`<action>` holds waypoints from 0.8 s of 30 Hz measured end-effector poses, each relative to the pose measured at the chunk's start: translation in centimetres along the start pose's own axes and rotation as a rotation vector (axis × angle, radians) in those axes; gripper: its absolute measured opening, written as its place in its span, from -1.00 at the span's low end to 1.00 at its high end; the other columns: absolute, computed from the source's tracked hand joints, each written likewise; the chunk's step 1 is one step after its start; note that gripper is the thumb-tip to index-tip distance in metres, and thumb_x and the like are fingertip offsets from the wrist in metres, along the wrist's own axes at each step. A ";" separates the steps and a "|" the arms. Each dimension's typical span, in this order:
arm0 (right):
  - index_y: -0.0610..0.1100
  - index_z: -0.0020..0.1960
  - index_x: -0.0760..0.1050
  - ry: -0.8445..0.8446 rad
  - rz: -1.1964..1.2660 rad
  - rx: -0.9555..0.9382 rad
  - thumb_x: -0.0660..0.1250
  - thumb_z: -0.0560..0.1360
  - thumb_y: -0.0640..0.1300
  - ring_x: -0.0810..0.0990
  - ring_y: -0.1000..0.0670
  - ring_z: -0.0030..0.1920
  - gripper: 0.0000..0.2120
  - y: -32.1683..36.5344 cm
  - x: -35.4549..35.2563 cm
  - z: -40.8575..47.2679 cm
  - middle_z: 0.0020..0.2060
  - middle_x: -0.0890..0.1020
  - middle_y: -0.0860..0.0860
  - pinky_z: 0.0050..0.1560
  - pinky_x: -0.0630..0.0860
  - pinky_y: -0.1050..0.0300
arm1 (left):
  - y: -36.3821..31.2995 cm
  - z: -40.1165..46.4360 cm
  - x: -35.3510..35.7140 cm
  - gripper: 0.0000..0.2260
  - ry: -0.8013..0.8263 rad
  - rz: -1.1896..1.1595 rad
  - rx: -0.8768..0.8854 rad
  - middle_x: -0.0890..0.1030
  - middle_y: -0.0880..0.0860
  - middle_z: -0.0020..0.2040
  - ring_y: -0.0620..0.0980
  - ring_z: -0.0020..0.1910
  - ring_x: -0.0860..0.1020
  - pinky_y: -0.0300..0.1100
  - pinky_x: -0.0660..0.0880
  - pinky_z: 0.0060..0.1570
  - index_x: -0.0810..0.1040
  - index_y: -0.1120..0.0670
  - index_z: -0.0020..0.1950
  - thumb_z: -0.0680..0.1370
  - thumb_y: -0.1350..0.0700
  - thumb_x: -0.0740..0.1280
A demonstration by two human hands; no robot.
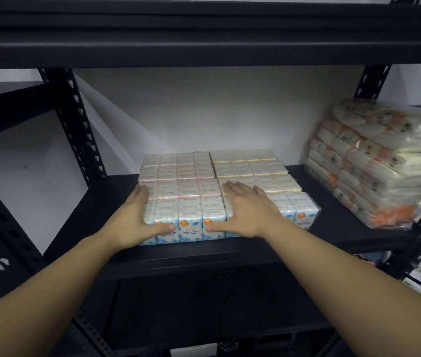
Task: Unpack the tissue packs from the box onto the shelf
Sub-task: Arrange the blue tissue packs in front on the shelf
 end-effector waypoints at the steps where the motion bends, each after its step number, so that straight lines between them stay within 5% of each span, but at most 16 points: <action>1: -0.07 0.69 -0.03 -0.005 0.001 -0.001 0.06 0.23 0.75 0.05 -0.03 0.65 0.30 -0.2 0.0 -0.1 0.68 0.07 0.01 0.62 0.01 -0.24 | -0.3 0.1 0.1 0.04 -0.002 -0.001 0.006 0.30 -0.21 0.51 -0.18 0.43 0.35 -0.08 0.40 0.38 0.17 -0.16 0.62 0.27 -0.46 0.53; 8: -0.05 0.69 -0.03 -0.001 -0.015 0.018 0.04 0.23 0.76 0.05 -0.02 0.65 0.29 -3.4 -0.4 -1.1 0.68 0.06 0.02 0.62 0.01 -0.21 | -1.7 1.1 2.5 0.24 0.028 0.052 -0.099 0.06 -0.03 0.70 0.01 0.65 0.14 0.09 0.24 0.57 -0.01 -0.01 0.70 0.24 -0.55 0.47; 13: -0.03 0.69 -0.04 0.013 -0.018 0.039 0.08 0.26 0.74 0.03 -0.01 0.66 0.26 -6.4 -1.0 -2.4 0.68 0.06 0.03 0.63 -0.03 -0.18 | -5.8 1.5 4.1 0.14 0.028 0.053 -0.093 0.03 0.01 0.70 0.03 0.65 0.11 -0.03 0.19 0.54 -0.05 0.07 0.70 0.37 -0.31 0.54; 18: -0.03 0.70 -0.05 0.030 -0.022 0.037 0.10 0.28 0.72 0.02 0.00 0.66 0.24 -8.0 -1.3 -3.0 0.68 0.04 0.03 0.63 -0.04 -0.17 | -5.6 2.4 5.5 0.30 0.048 0.031 -0.112 -0.06 0.01 0.71 0.05 0.67 0.07 0.09 0.19 0.58 -0.13 0.01 0.70 0.22 -0.57 0.43; 24: 0.01 0.68 0.04 0.026 0.051 0.041 0.22 0.31 0.65 0.14 -0.07 0.63 0.15 -7.1 -2.6 -2.8 0.65 0.19 0.00 0.60 0.06 -0.26 | -5.3 2.2 4.9 0.30 0.057 0.004 -0.088 -0.05 -0.02 0.71 0.01 0.68 -0.03 0.14 0.14 0.60 -0.14 -0.07 0.70 0.20 -0.62 0.40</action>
Point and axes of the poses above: each hand's wrist, its own z-axis towards the middle knuckle, its own x-axis out of the palm, y = z × x, the point moved 7 cm from there along z, towards the middle knuckle
